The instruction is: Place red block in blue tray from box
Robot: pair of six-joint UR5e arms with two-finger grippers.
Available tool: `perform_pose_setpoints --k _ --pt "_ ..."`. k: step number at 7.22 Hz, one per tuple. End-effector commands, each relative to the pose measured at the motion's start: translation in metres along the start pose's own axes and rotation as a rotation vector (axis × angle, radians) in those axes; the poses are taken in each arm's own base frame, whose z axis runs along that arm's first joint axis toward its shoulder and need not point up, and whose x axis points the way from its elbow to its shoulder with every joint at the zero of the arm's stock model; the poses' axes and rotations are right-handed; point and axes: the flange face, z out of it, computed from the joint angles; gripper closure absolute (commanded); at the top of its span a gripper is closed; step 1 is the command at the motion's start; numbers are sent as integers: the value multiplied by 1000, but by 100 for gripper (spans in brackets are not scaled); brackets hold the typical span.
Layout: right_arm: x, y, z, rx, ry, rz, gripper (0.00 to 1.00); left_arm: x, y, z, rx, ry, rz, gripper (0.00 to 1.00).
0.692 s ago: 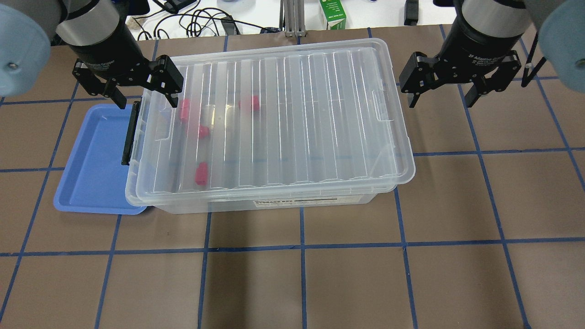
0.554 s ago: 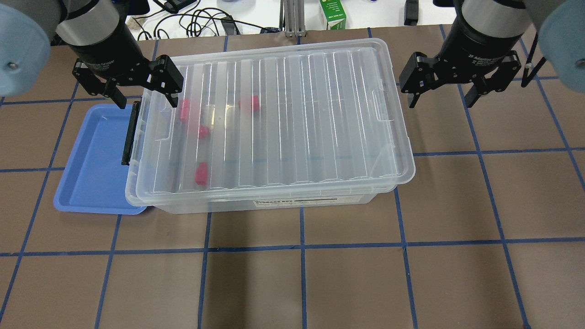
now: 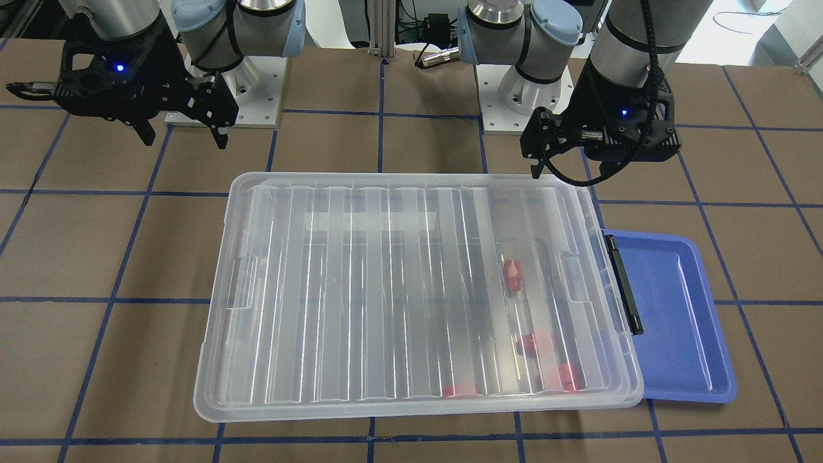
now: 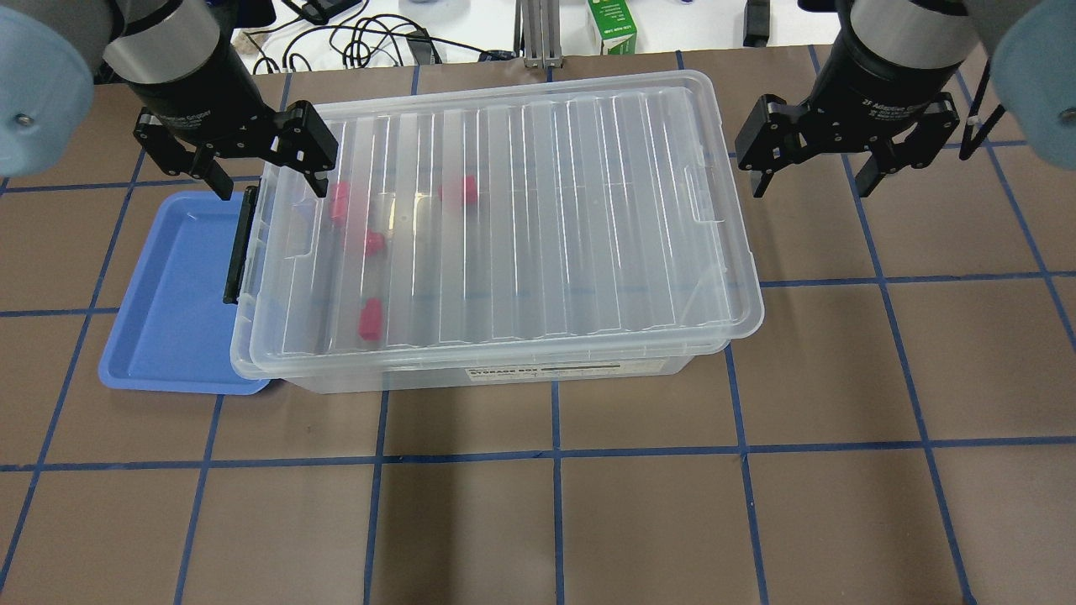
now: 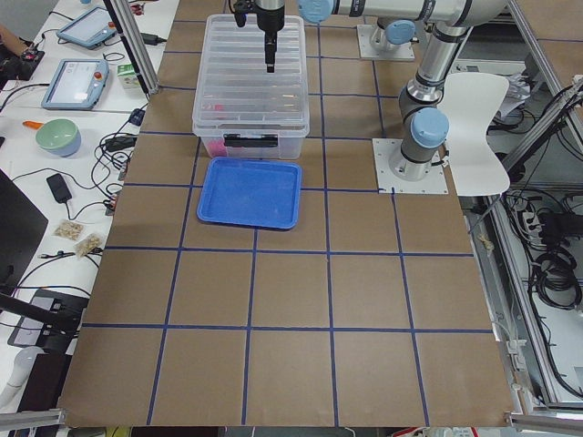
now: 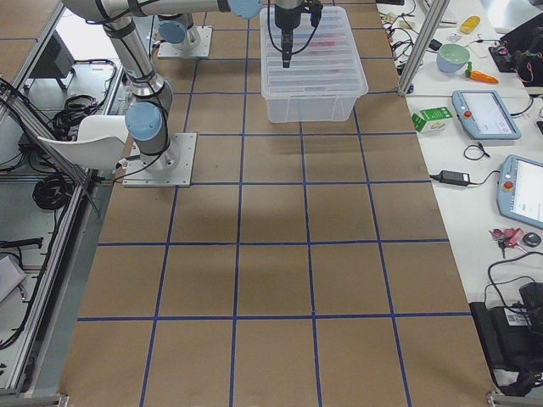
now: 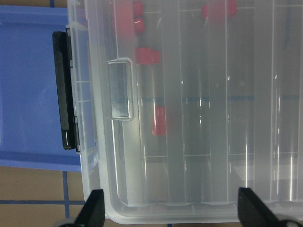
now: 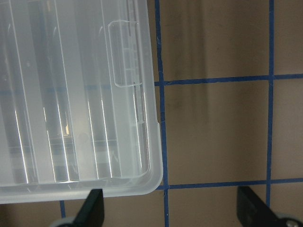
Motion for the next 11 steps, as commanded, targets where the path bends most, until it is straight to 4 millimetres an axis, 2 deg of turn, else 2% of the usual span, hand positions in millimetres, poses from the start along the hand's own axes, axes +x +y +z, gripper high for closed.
perform_pose_setpoints --k 1,2,3,4,6,8,9,10,11 --pt "1 -6 13 -24 3 -6 0 0 0 1 -1 0 0 0" --pt "6 -10 15 -24 -4 4 0 0 0 1 0 0 0 0" --pt "11 -17 24 -42 2 17 0 0 0 1 0 0 0 0" --pt "11 -27 42 -81 5 14 0 0 0 1 -1 0 0 0" --pt "10 -41 53 -70 -2 31 0 0 0 1 -1 0 0 0" --pt "8 -68 100 -139 0 21 0 0 0 1 -3 0 0 0" --pt "8 -76 105 -108 -2 13 0 0 -1 1 -1 0 0 0" --pt "8 -94 123 -87 0 25 0 0 0 1 -3 2 0 0" --pt "8 -102 133 -74 1 26 0 0 -1 1 -1 2 0 0"
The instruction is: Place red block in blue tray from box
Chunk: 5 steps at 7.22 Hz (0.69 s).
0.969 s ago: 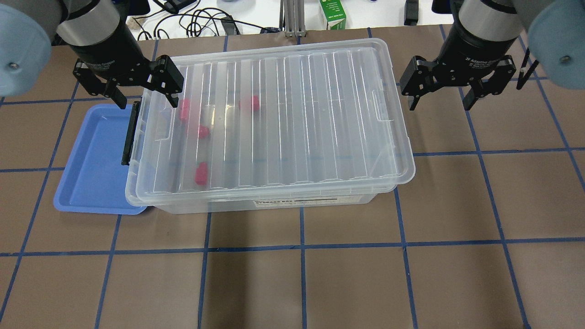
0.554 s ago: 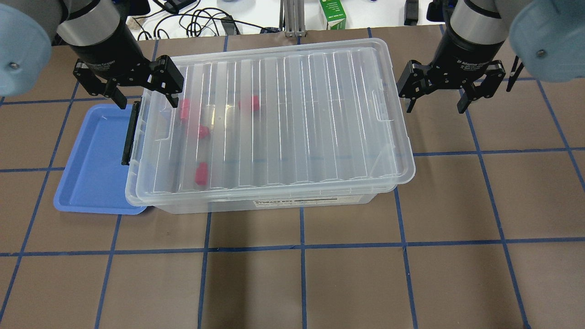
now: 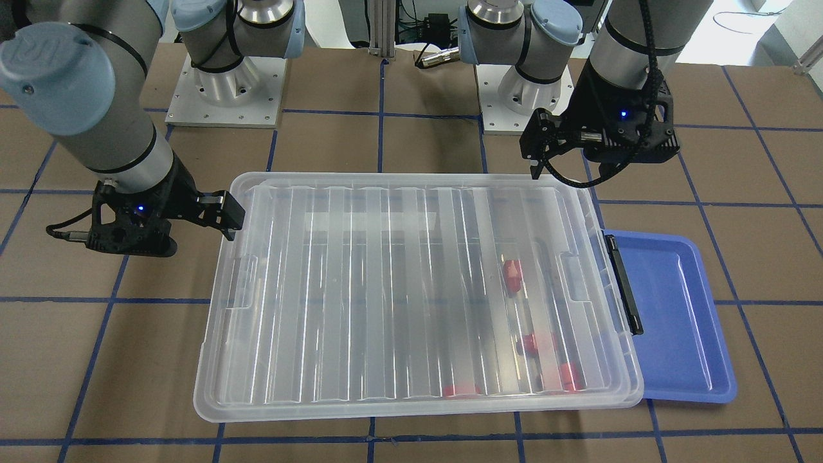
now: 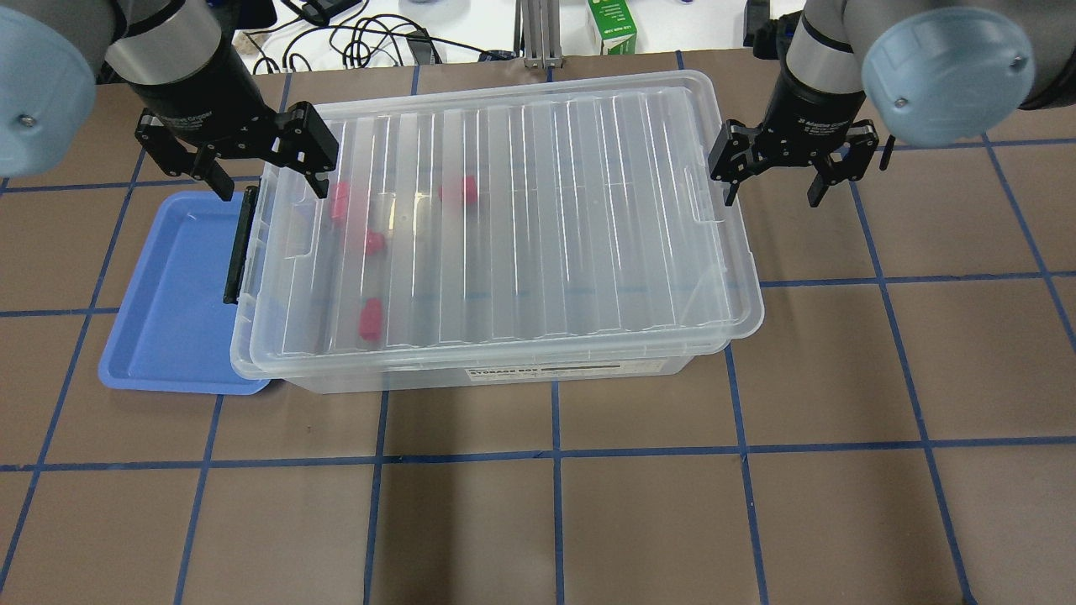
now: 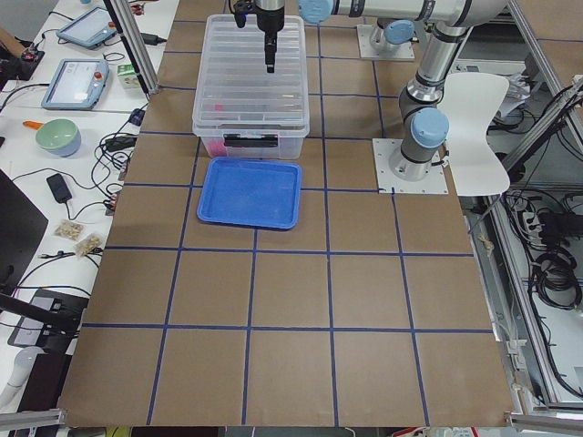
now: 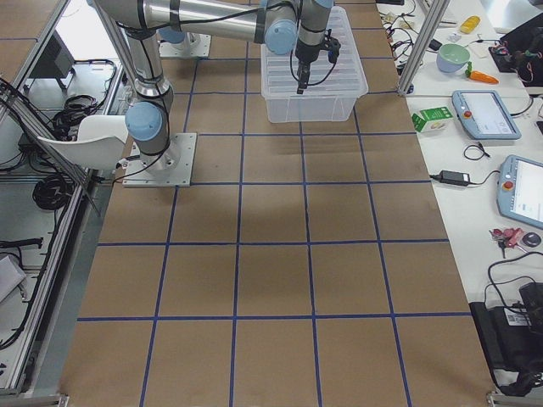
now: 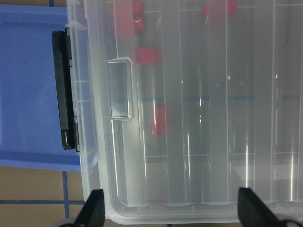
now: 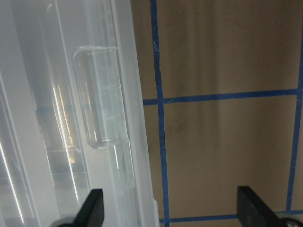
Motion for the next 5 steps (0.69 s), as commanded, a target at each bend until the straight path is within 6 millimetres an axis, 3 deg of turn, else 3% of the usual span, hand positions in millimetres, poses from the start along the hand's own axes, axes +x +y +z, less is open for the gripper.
perform_pose_setpoints --k 1,5 --pt "-1 -21 23 13 1 1 0 0 0 0 -1 -1 0 0" --pt "1 -33 42 3 3 7 0 0 0 0 -1 1 0 0"
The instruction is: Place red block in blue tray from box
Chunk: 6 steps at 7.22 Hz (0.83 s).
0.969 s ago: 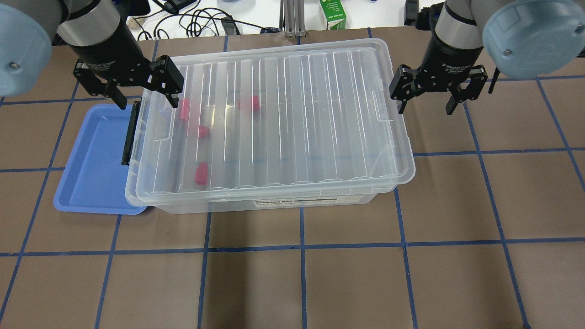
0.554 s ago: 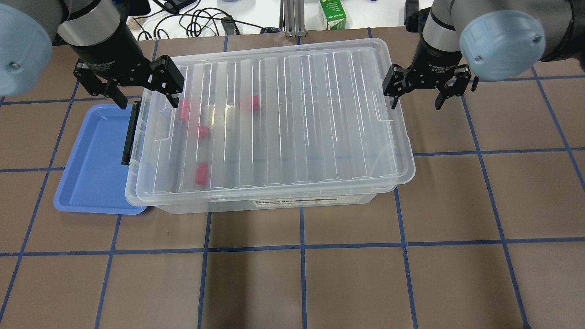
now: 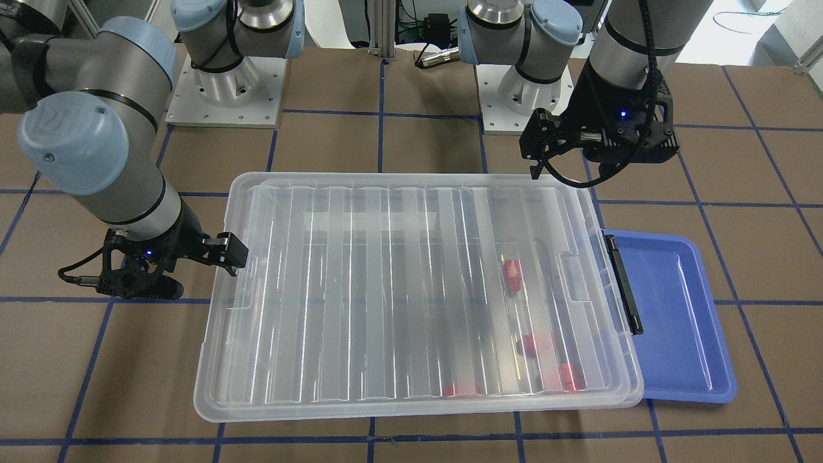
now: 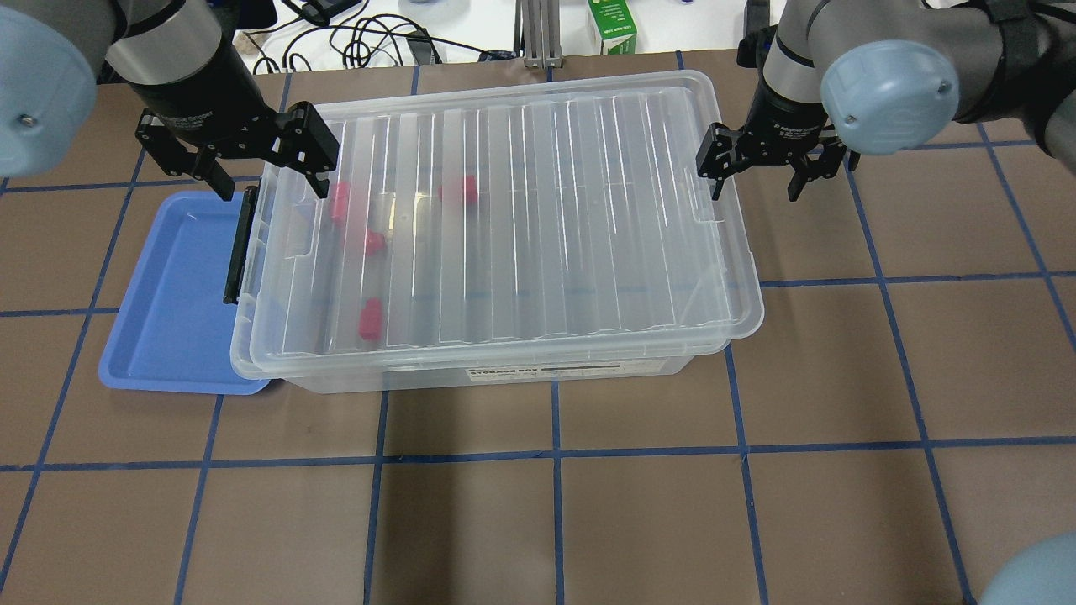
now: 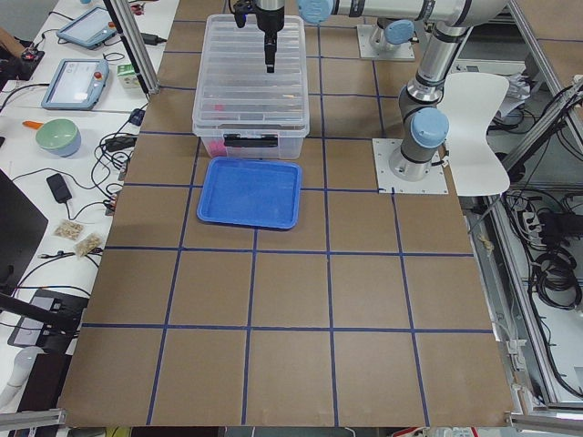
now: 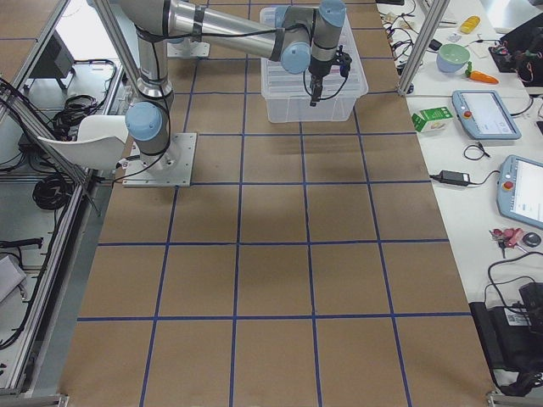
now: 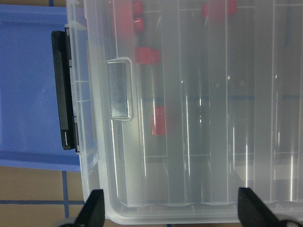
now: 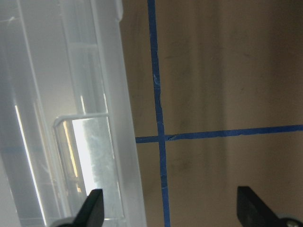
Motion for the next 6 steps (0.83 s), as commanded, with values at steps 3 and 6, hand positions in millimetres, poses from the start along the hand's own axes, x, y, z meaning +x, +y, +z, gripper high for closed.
perform_pose_setpoints --k 3,6 --pt "20 -15 10 -12 -1 26 0 0 -1 0 1 0 -1 0" --pt "67 -23 4 -6 -3 92 0 1 -1 0 1 0 -1 0"
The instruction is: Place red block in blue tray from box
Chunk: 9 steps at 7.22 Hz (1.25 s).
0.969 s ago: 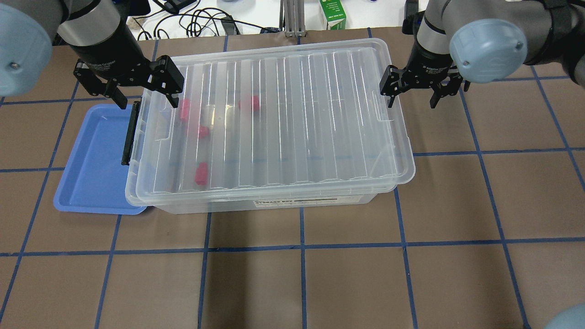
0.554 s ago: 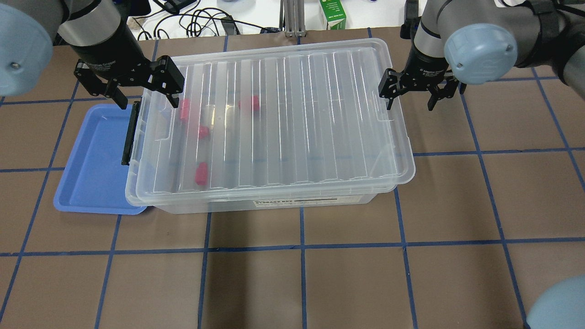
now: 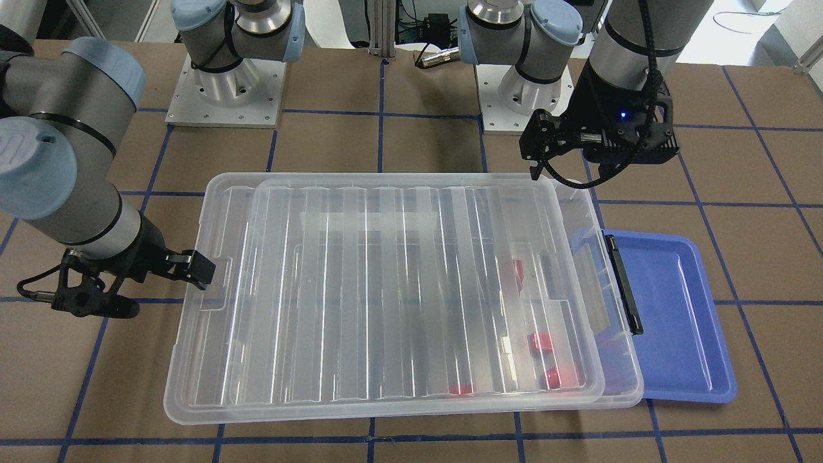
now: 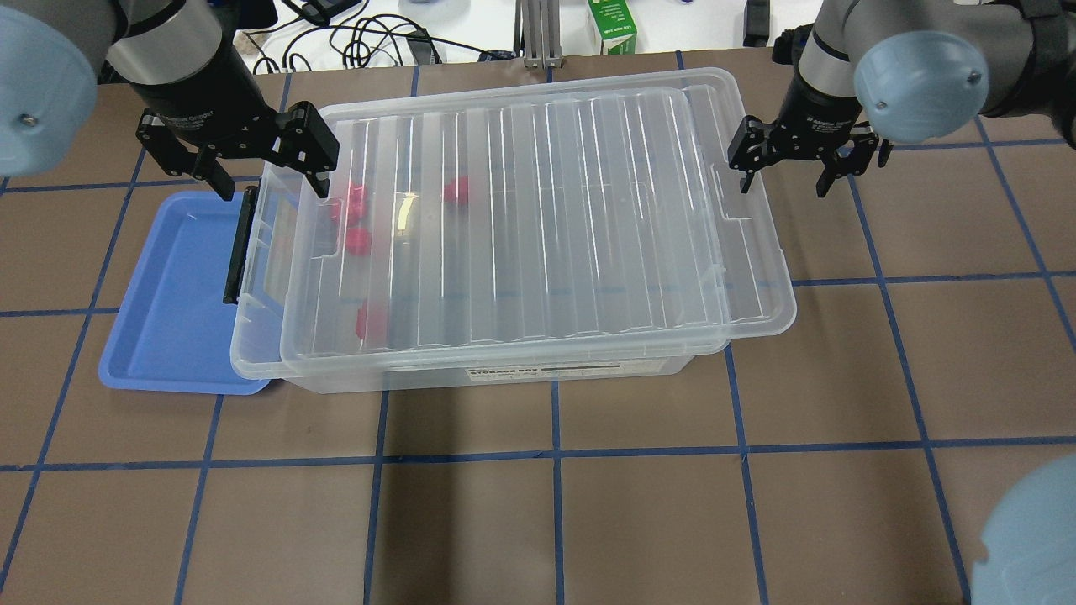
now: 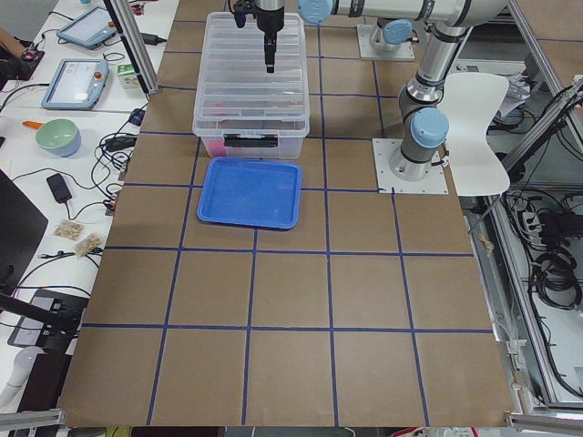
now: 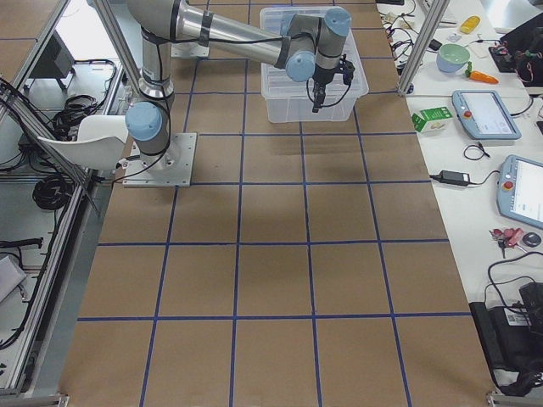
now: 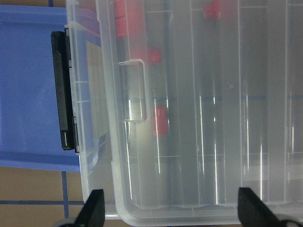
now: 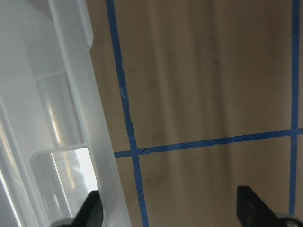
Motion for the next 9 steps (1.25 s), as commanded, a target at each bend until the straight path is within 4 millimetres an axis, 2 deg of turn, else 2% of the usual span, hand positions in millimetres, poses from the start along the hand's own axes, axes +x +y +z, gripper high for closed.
perform_pose_setpoints --k 1,2,6,9 --pt "27 -5 -4 -2 6 41 0 0 0 0 -1 0 -1 0" --pt "43 -6 -6 -3 67 54 0 0 0 0 -1 0 -1 0" --pt "84 -11 -6 -12 90 34 0 1 0 0 0 2 1 0" --pt "107 -12 -8 -21 141 -1 0 0 -1 1 -2 3 -1 0"
